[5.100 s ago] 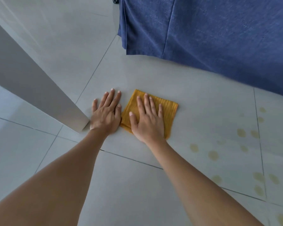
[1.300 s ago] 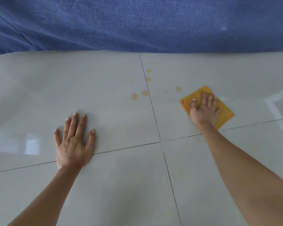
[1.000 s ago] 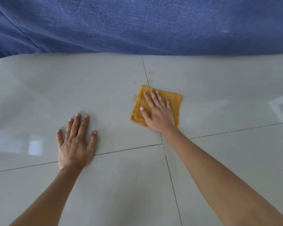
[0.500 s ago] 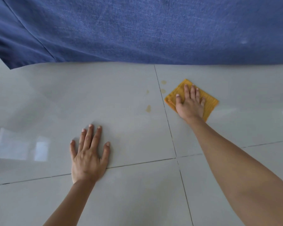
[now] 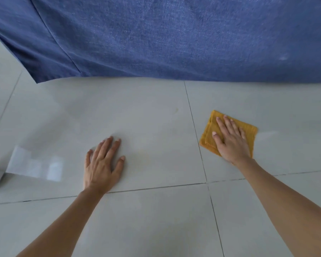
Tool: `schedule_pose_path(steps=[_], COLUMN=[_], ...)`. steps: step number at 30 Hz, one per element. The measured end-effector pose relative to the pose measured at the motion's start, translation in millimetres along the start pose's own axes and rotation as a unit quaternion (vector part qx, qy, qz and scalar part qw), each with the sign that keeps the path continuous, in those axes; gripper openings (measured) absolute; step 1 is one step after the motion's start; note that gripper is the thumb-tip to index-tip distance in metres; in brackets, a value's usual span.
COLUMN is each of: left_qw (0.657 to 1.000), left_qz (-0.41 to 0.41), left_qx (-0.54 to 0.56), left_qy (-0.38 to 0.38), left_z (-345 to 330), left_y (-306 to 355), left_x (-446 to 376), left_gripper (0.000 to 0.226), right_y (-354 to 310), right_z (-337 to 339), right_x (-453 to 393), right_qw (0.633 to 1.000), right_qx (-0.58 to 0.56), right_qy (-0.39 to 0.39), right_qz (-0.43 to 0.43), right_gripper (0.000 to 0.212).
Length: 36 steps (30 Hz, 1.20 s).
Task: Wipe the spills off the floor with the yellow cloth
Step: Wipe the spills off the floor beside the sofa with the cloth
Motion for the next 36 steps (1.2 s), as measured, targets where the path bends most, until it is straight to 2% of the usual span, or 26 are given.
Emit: schedule_pose_path(steps=[6,9,15,23,36], left_qw=[0.992,0.99,0.991,0.992,0.993], left_qz=[0.115,0.125,0.117,0.114,0.11], left_qx=[-0.014,-0.037,-0.038,-0.035,-0.028], left_qy=[0.048,0.046,0.046,0.042,0.044], left_z=[51,68,68,70,69], left_y=[-94,-131,-131,-130,-131], left_x=[-25,-17,-15,-16,-16], left_gripper=[0.074,0.072,0.069,0.07,0.067], right_y=[4,-2,-40,-144,-367], right_z=[4,8,18,38,67], right_x=[-35,-57,-99,-139,-149], right_qw=[0.995,0.992,0.991,0.998,0.99], right_qx=[-0.004,-0.016,-0.026,-0.022,-0.032], right_qy=[-0.023,-0.031,-0.029,0.004,0.048], right_qz=[-0.094,-0.12,-0.132,-0.054,0.126], right_gripper=[0.062,0.064,0.065,0.065,0.065])
Point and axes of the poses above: each hand's wrist, its own x-axis away from the middle knuckle, its own z-axis out of the back of the hand, y = z × x, the point moved 7 cm from there along -x, towards the middle knuckle, and after that the axes turned 13 degrees about x, right-handed, at the moved point
